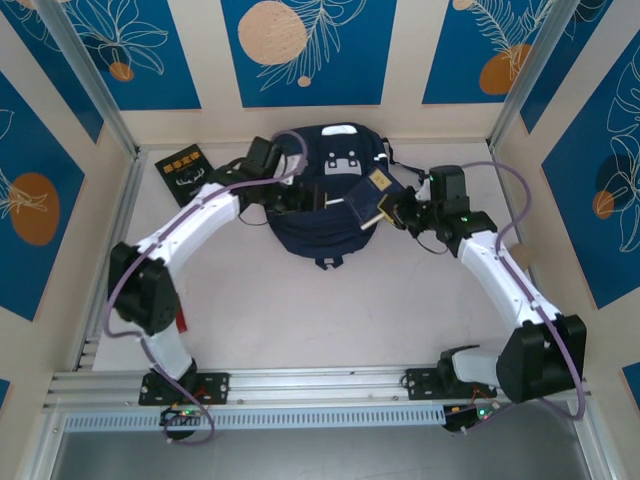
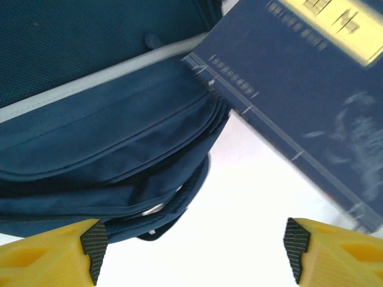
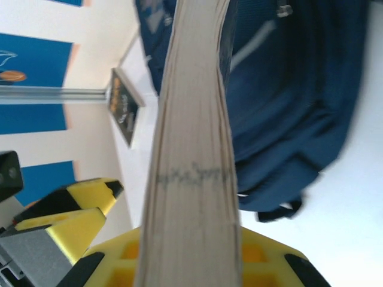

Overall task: Pack the student bag
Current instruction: Open the student bag at the center of the table.

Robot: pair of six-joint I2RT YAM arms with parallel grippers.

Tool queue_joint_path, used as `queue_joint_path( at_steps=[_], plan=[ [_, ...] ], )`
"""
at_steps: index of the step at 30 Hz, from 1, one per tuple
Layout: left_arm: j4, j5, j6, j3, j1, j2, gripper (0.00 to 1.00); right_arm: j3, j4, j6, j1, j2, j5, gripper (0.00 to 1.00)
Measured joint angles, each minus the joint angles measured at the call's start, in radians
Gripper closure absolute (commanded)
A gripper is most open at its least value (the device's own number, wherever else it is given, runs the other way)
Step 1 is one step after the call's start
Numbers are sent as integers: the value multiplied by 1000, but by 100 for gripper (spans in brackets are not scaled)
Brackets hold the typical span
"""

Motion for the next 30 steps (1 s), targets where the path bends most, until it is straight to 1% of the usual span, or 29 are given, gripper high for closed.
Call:
queue_joint_path(
  at_steps=[4,8,11,14,20,24,30],
  plan=[
    [-92,-105,218,133,-56,140,20,-59,-58,-45,-69,-63,11,85],
    [-143,-207,415,204,-115,229,21,-101,-81,-71,-135,-103,6,85],
    [-180,-240,517,286,-138,306,24,-123,-92,-82,-178,-117,-9,85],
    [-199,-275,608,359,-140,385,29,-138,-94,-92,-212,-122,-24,85],
    [-230,-374,733,451,-137,506,36,-151,-96,-103,-239,-128,-47,85],
    [-232,-422,778,455,-137,521,46,-154,-91,-103,-239,-128,-60,85],
    [-232,-449,811,481,-137,524,70,-162,-91,-102,-239,-128,-61,85]
  ],
)
